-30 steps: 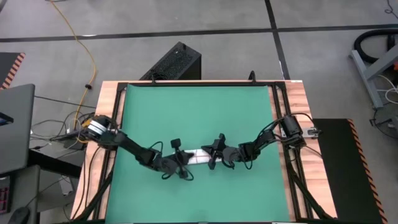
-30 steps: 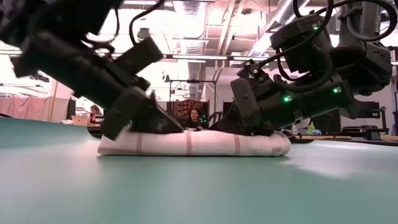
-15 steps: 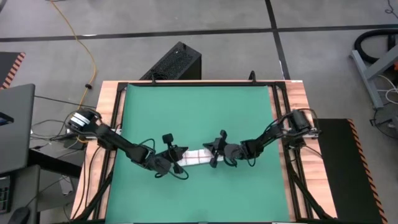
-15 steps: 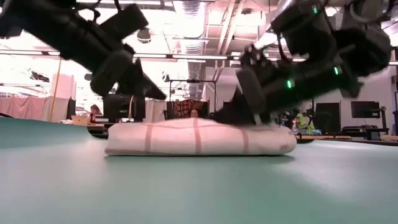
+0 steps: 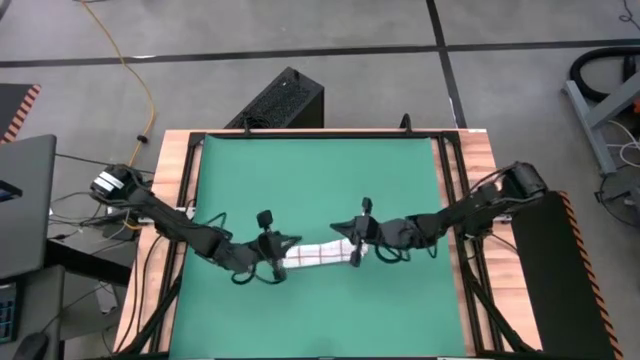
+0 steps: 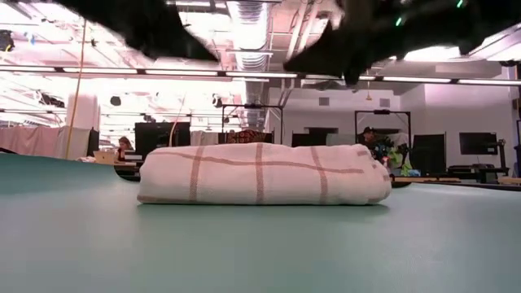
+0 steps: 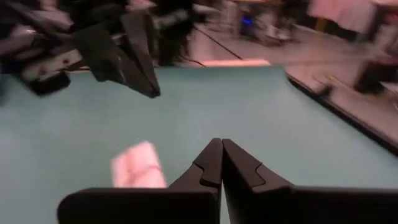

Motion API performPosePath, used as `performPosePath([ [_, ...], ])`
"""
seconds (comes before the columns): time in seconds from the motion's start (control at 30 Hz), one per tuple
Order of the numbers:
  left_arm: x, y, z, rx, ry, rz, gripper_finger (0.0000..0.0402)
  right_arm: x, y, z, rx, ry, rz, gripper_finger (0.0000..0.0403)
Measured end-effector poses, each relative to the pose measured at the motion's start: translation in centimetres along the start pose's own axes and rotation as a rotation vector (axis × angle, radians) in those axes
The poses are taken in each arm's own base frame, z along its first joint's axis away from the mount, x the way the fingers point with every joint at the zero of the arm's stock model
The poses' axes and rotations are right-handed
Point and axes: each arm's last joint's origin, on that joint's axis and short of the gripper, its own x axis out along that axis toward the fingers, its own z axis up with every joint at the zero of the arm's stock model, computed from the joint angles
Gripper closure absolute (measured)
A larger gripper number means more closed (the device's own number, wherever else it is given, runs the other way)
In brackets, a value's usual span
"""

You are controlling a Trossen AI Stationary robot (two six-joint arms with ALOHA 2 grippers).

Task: Roll towel into tight, uniform cylinder
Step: Roll the kitchen towel on the table

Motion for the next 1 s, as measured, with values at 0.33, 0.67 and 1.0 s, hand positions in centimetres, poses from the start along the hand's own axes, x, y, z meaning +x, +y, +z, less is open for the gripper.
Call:
performPosePath([
  [0.33, 0.5, -3.5, -0.3, 0.022, -0.143, -0.332, 0.0402, 0.4, 2.7, -2.3, -0.056, 0.009, 0.218, 0.0388],
  [0.67, 5.2, -3.9, -5.6, 0.016, 0.03, -0.218, 0.0401, 4.0, 0.1, -6.4, 0.066, 0.113, 0.244, 0.0385],
  [1.0, 5.6, -1.1, -9.6, -0.053, 0.151, -0.118, 0.0402, 5.5, -1.2, -10.2, 0.118, 0.234, 0.179, 0.0386],
])
